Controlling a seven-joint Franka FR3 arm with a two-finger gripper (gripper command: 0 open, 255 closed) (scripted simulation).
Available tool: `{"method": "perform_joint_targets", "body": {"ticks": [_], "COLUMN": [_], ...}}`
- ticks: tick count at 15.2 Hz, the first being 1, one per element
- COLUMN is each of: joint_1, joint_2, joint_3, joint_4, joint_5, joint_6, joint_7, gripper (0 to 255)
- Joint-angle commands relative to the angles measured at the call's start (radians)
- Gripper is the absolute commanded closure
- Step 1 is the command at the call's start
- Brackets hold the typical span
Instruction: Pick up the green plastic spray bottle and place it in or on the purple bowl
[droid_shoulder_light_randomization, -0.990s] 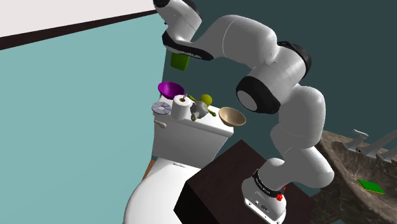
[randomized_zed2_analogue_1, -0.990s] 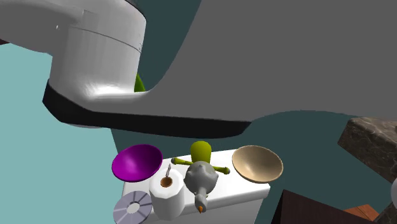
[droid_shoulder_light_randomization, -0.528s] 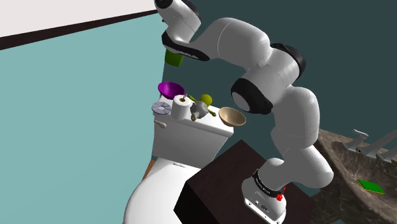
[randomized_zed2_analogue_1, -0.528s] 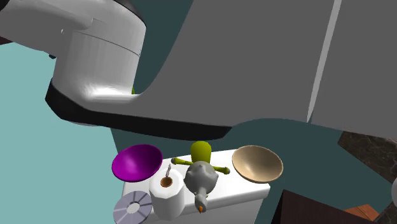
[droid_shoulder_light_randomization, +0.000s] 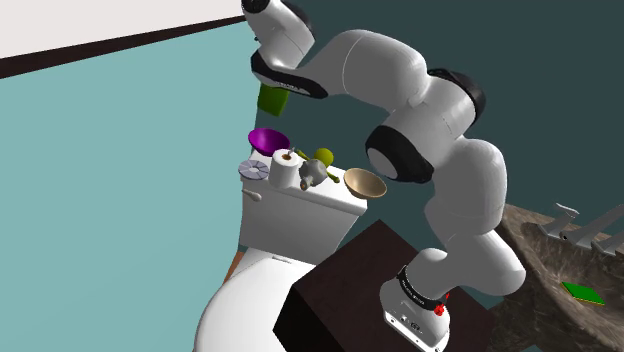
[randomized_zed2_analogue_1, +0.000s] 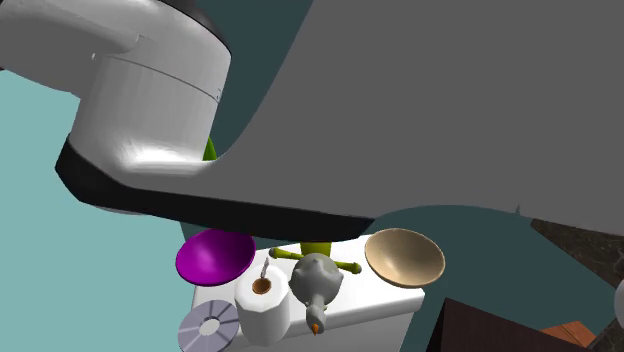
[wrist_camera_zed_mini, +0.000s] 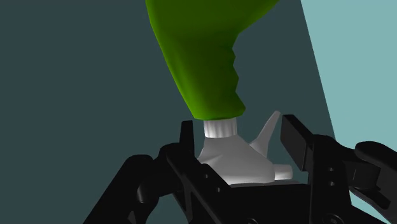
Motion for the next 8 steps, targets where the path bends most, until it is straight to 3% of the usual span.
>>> {"method": "perform_joint_targets", "body": {"ticks": [1,8], "joint_1": [0.0,0.002], "joint_2": [-0.099,-0.119], "joint_3": [0.013,0.036], "joint_4": [-0.012,-0.068], "joint_5": [-0.046,-0.07], "joint_6": [0.006,0.054], "joint_7": [0.004,0.066], "gripper": [255,255]}}
